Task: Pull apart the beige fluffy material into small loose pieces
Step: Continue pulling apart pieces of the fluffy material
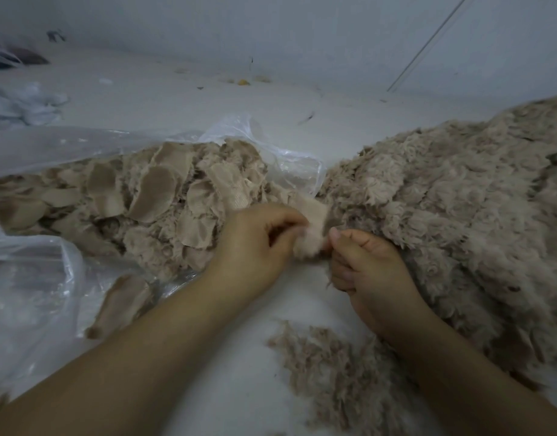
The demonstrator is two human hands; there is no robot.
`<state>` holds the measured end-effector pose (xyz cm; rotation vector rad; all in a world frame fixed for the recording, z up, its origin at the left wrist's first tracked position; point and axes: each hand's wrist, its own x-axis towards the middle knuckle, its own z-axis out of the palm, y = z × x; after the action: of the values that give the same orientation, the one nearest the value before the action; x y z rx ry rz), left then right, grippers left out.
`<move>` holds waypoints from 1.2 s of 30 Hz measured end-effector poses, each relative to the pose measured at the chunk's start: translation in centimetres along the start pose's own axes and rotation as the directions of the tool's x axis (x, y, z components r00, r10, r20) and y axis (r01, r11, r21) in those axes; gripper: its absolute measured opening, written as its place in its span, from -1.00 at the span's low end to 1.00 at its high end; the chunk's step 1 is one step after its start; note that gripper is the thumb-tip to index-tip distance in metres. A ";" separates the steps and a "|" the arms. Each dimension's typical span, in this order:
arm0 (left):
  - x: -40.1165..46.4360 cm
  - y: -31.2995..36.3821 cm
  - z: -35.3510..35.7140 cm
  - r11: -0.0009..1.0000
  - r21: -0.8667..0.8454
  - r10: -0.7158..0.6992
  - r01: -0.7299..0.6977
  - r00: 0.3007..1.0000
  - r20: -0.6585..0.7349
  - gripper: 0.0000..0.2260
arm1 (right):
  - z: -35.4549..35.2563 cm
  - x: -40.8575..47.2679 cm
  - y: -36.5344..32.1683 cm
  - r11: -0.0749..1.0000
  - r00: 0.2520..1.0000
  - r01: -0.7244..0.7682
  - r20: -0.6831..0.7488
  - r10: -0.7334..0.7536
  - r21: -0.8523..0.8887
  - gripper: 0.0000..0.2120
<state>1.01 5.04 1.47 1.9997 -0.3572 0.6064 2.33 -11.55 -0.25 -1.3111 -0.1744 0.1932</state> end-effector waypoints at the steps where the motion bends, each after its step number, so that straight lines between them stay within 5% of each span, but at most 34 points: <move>1: 0.4 -0.2 -0.6 0.985 0.166 0.072 -0.056 0.993 -0.092 -0.90 | 0.0 0.1 0.0 1.000 1.000 -0.006 -0.024 0.007 0.023 -0.72; 3: 1.2 -0.8 -2.0 0.874 0.483 0.173 -0.063 0.967 -0.187 -0.89 | 0.0 0.1 0.0 0.998 0.998 -0.017 -0.052 0.020 0.062 -0.72; 5: 1.9 -1.6 -3.2 0.733 0.680 0.089 0.025 0.987 -0.132 -0.90 | -0.1 0.1 0.0 0.996 0.998 -0.020 -0.058 0.025 0.089 -0.70; 8: 2.0 -1.7 -3.5 0.525 0.837 -0.162 0.155 0.983 -0.080 -0.88 | -0.1 0.2 -0.1 0.991 0.997 -0.030 -0.073 0.040 0.133 -0.66; 10: 2.0 -1.2 -3.5 0.492 0.861 -0.113 0.128 0.990 -0.083 -0.90 | -0.1 0.2 -0.1 0.987 0.996 -0.035 -0.076 0.048 0.158 -0.65; 15: 1.5 0.2 -1.9 0.655 0.747 0.190 -0.111 0.982 -0.021 -0.91 | -0.1 0.3 0.0 0.981 0.996 -0.036 -0.078 0.052 0.192 -0.64; 20: 0.5 0.2 0.4 0.904 0.373 0.110 -0.208 0.957 0.268 -0.92 | -0.1 0.3 0.1 0.982 0.996 -0.023 -0.077 0.038 0.185 -0.62; 26: 0.7 -0.6 1.7 0.908 0.330 0.054 -0.256 0.856 0.515 -0.78 | 0.0 0.2 0.0 0.985 0.997 -0.011 -0.069 0.023 0.170 -0.64; 36: 0.2 -0.1 1.5 0.994 0.113 -0.023 -0.010 0.955 0.296 -0.91 | -0.6 0.5 0.3 0.987 0.994 -0.071 -0.067 0.082 0.145 -0.72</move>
<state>1.65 3.76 0.86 2.2054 -0.5065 0.3257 2.95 -11.93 -0.65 -1.1815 -0.0471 0.2189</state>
